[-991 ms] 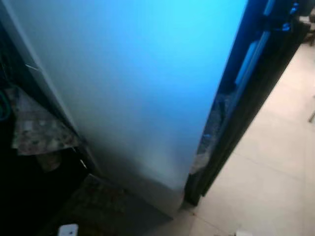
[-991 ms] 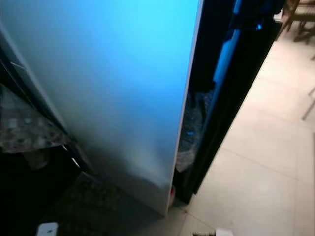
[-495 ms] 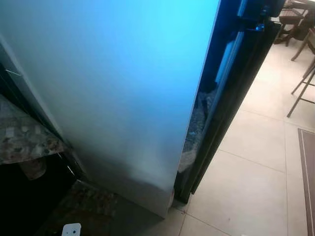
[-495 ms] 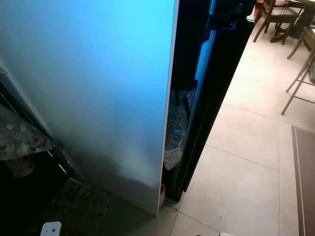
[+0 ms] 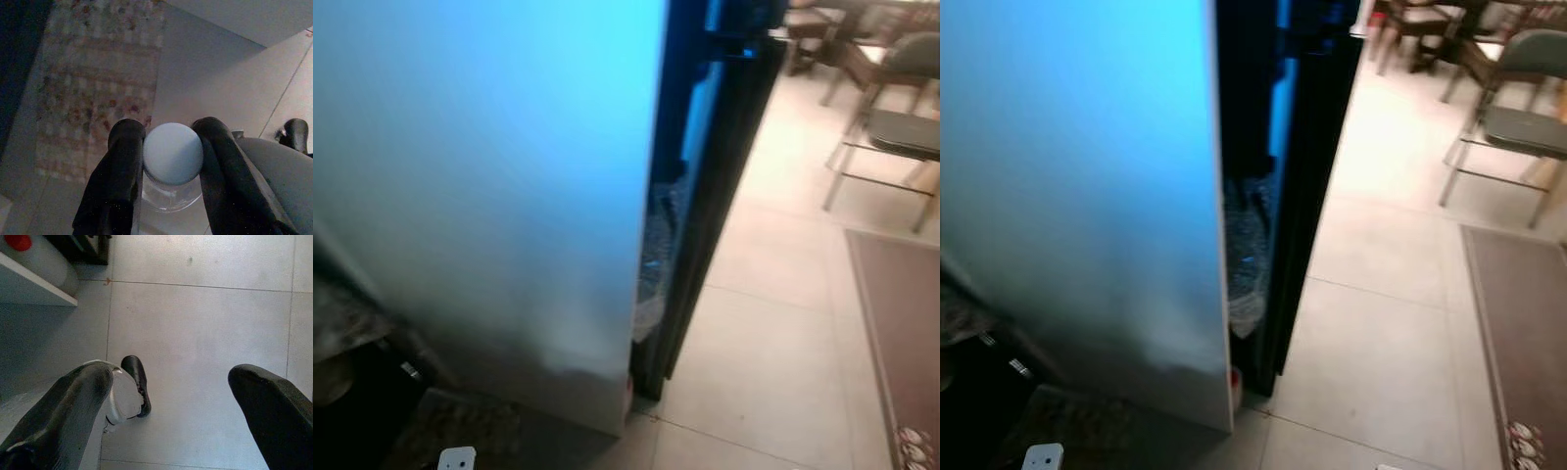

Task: Restocking fridge

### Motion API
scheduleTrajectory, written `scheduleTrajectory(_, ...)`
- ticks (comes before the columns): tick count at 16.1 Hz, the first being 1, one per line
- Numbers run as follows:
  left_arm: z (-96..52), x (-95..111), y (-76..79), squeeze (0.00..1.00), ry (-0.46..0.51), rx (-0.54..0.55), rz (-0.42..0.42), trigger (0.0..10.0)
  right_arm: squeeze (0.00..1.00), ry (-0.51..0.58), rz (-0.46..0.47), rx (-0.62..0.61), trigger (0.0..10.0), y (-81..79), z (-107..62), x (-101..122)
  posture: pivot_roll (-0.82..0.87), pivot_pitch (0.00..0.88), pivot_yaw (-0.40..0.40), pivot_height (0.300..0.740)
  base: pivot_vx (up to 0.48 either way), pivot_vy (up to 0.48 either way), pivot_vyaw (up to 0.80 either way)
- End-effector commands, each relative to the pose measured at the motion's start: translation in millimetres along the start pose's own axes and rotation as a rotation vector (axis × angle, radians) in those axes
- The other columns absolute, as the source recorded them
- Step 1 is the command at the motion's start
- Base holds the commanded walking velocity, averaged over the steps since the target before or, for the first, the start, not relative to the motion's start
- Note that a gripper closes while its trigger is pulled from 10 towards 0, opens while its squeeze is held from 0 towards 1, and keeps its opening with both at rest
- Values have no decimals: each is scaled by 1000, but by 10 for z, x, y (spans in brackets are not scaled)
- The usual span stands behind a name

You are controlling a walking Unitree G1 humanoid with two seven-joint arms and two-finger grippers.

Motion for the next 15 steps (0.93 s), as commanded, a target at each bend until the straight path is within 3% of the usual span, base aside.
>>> scheduleTrajectory(1,-7,-45,-8,0,-15,5,24,10000,0,-9,-7,2,10000,5,-3,-16,40,0,-5,740,0,0,-781)
scheduleTrajectory(8,-12,-73,-2,0,-18,5,18,10000,0,-13,-11,7,10000,6,-3,-18,41,0,-7,740,0,0,-779)
scheduleTrajectory(15,-11,-78,12,0,-17,5,16,10000,0,6,1,12,10000,4,0,10,42,0,-10,740,0,0,0)
Point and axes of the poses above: a point about 5 cm out from each wrist's last joint towards the gripper, its own z axis pointing out of the wrist towards the gripper, its own x axis along the axis of the wrist's last joint, y = z × x, the point moved 2 cm from there along z, pointing out of the wrist towards the gripper, and after that the axes turned 12 degrees about -z, right-handed, at the moved point
